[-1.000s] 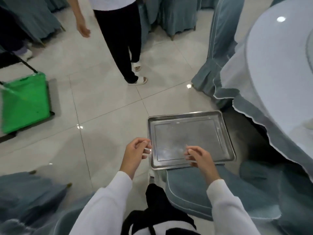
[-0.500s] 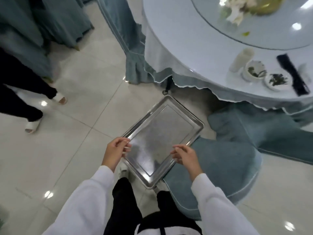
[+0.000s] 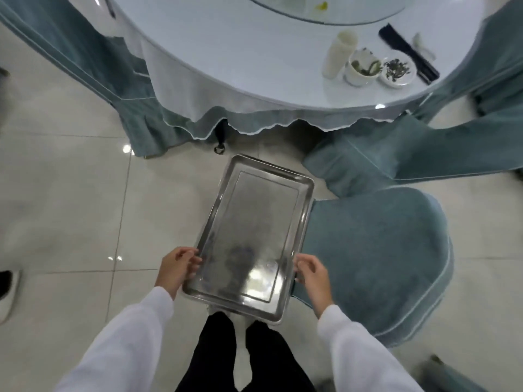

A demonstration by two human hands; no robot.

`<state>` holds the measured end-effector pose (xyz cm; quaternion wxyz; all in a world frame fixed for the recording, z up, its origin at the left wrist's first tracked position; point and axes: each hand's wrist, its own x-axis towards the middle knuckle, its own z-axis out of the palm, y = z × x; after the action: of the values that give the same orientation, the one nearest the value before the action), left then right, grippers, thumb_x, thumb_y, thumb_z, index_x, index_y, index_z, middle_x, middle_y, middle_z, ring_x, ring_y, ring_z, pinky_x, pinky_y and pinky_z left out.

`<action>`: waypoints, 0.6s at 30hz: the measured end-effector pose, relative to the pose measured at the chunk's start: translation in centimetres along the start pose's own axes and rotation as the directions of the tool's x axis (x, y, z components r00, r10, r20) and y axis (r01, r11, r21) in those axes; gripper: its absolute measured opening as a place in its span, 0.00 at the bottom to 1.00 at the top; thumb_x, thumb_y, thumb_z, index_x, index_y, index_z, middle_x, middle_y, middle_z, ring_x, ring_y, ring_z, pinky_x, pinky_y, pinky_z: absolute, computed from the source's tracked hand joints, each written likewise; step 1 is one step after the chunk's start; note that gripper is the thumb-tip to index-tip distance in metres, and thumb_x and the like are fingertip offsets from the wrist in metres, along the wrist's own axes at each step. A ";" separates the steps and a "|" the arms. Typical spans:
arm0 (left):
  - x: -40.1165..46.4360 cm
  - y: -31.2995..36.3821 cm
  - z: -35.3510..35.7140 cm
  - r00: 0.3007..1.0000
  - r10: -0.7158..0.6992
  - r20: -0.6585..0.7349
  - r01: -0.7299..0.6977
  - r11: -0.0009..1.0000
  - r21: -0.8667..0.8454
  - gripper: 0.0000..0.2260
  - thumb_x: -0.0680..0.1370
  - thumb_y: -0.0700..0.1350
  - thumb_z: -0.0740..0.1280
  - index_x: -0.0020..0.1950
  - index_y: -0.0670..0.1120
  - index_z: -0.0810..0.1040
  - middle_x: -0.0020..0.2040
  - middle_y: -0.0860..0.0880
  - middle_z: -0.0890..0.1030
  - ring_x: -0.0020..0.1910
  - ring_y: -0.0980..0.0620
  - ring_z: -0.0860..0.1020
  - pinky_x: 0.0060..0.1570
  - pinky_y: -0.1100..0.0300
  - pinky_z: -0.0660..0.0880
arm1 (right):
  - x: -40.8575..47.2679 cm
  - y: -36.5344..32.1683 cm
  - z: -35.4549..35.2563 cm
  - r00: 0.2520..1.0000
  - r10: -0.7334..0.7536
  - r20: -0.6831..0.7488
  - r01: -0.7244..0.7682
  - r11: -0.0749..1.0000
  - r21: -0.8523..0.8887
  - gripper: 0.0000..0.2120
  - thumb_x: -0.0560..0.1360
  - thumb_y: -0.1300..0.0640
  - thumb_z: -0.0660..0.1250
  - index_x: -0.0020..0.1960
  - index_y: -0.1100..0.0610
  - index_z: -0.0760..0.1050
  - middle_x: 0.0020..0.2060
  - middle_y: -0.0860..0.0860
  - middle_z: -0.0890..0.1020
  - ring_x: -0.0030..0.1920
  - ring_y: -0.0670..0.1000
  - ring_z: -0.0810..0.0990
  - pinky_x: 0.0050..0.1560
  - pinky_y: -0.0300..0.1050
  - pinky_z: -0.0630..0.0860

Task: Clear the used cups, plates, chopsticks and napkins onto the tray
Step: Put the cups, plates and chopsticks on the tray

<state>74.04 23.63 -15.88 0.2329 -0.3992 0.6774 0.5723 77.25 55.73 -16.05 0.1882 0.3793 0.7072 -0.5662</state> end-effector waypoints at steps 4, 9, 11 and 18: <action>4.0 -2.5 -0.9 0.997 -0.065 0.036 0.056 0.977 0.207 0.08 0.85 0.38 0.64 0.60 0.36 0.79 0.52 0.34 0.83 0.45 0.41 0.79 0.47 0.50 0.79 | 0.1 2.0 2.0 0.999 0.043 0.031 -0.043 0.999 -0.028 0.13 0.84 0.63 0.66 0.67 0.57 0.78 0.59 0.50 0.82 0.61 0.53 0.81 0.68 0.55 0.77; 7.9 -6.0 -1.5 0.992 -0.072 0.102 0.009 0.858 0.513 0.05 0.84 0.46 0.65 0.55 0.48 0.81 0.56 0.46 0.84 0.56 0.43 0.80 0.64 0.45 0.77 | 3.2 6.1 3.7 0.993 0.121 -0.005 -0.121 0.992 0.019 0.14 0.84 0.63 0.66 0.67 0.52 0.75 0.60 0.45 0.79 0.58 0.43 0.79 0.61 0.41 0.73; 9.4 -6.6 -1.9 0.992 -0.056 0.116 -0.018 0.831 0.556 0.06 0.84 0.49 0.66 0.57 0.51 0.82 0.60 0.49 0.83 0.59 0.46 0.79 0.64 0.49 0.74 | 4.5 7.1 3.9 0.992 0.126 -0.015 -0.126 0.992 -0.011 0.13 0.83 0.64 0.67 0.62 0.48 0.77 0.59 0.45 0.80 0.55 0.40 0.79 0.56 0.36 0.74; 17.1 -7.4 0.4 0.991 -0.006 0.135 -0.080 0.780 0.621 0.12 0.82 0.54 0.69 0.64 0.54 0.82 0.70 0.49 0.79 0.69 0.44 0.76 0.64 0.50 0.71 | 10.8 11.8 3.9 0.990 0.129 -0.054 -0.138 0.959 -0.246 0.11 0.82 0.62 0.69 0.54 0.45 0.80 0.72 0.55 0.71 0.71 0.59 0.74 0.75 0.58 0.70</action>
<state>70.14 19.15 -33.56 0.3841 -0.2482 0.8199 0.3445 78.51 56.41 -32.43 0.2588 0.4099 0.7489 -0.4518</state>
